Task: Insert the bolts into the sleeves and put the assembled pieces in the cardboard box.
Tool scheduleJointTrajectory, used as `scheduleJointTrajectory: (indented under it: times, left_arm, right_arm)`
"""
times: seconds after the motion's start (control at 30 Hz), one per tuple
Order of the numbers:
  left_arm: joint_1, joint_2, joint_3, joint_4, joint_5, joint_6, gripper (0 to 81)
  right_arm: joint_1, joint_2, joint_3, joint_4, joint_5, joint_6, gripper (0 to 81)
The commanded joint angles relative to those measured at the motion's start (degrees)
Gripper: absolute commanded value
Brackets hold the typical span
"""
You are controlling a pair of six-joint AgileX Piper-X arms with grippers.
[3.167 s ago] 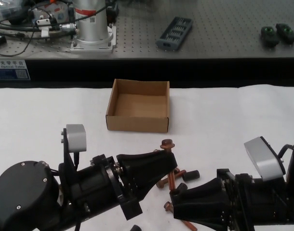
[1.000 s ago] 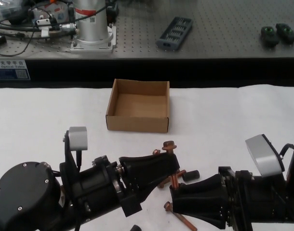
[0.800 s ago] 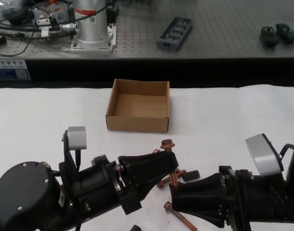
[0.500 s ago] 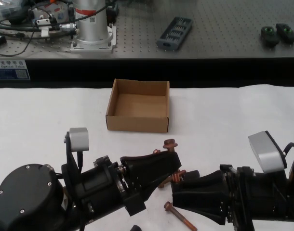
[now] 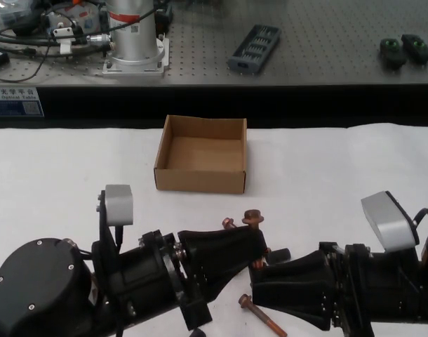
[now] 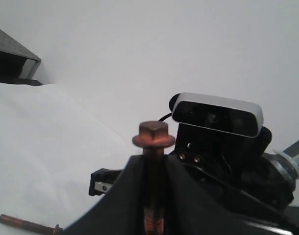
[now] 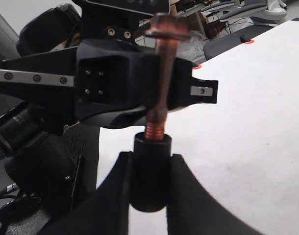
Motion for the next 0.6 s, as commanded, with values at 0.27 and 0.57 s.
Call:
scheduleJointTrajectory:
  times: [0.27, 0.57]
  left_arm:
    - [-1.0, -0.1, -0.4, 0.0, 10.3, 11.8, 42.2]
    - [-0.6, -0.1, -0.4, 1.7, 4.7, 18.9, 48.2]
  right_arm:
    - [-0.3, 0.0, -0.6, -2.2, 1.2, 1.5, 1.6]
    - [-0.3, 0.0, -0.6, -3.3, 0.1, 1.5, 1.6]
